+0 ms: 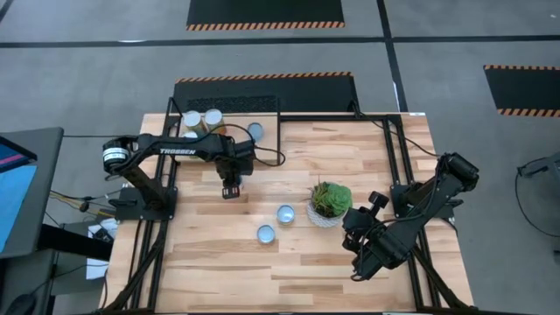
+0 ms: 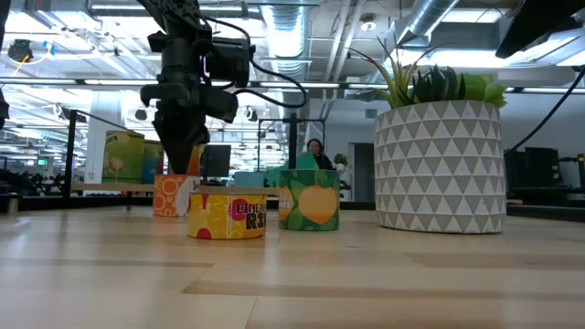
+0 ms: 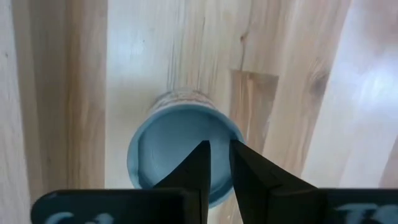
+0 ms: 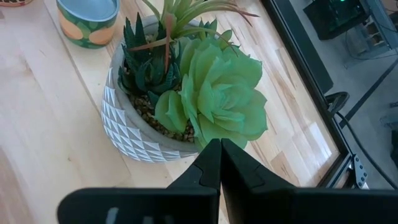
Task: Pick and place cans onto a shelf
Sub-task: Put the canned meatballs on the shelf
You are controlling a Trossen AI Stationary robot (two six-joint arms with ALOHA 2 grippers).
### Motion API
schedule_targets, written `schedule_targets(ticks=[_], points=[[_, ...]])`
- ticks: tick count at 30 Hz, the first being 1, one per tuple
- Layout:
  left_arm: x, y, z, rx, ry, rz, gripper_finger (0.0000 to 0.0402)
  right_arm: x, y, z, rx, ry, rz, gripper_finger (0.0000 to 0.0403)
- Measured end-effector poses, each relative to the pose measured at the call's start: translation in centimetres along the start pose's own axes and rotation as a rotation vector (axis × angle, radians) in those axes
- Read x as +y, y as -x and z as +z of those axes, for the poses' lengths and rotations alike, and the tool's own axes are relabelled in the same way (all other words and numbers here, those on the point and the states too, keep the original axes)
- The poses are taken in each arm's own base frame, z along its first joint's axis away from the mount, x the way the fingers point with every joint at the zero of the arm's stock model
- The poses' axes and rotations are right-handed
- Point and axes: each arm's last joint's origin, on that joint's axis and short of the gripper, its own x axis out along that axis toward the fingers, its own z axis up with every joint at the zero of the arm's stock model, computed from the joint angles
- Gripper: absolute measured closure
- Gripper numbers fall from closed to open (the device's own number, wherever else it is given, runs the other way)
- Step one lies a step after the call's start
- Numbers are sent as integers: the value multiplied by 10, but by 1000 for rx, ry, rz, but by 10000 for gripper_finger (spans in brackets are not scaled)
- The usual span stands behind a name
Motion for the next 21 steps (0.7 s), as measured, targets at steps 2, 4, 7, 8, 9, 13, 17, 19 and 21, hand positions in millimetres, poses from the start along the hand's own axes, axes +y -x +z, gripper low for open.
schedule_targets(ticks=[2, 4, 7, 8, 9, 13, 17, 19, 21], points=[[-1, 3, 2, -13, 10, -19, 356, 0, 0, 0, 0, 0, 0, 375], [-1, 5, 4, -23, 12, -34, 356, 0, 0, 0, 0, 0, 0, 375], [-2, 5, 4, -15, 17, -36, 356, 0, 0, 0, 0, -1, 0, 375], [-3, 4, 3, -9, 14, -30, 356, 0, 0, 0, 0, 0, 0, 375], [-4, 3, 2, -3, 11, -16, 356, 0, 0, 0, 0, -1, 0, 375], [-10, -1, 0, 17, 8, 21, 356, 0, 0, 0, -1, 0, 0, 375], [-18, -2, 1, 15, -2, 5, 356, 0, 0, 0, -1, 0, 0, 375], [-22, -3, 2, 16, -19, 4, 356, 0, 0, 0, -1, 0, 0, 375], [-24, -3, 2, 16, -28, 3, 356, 0, 0, 0, -2, 0, 0, 375]])
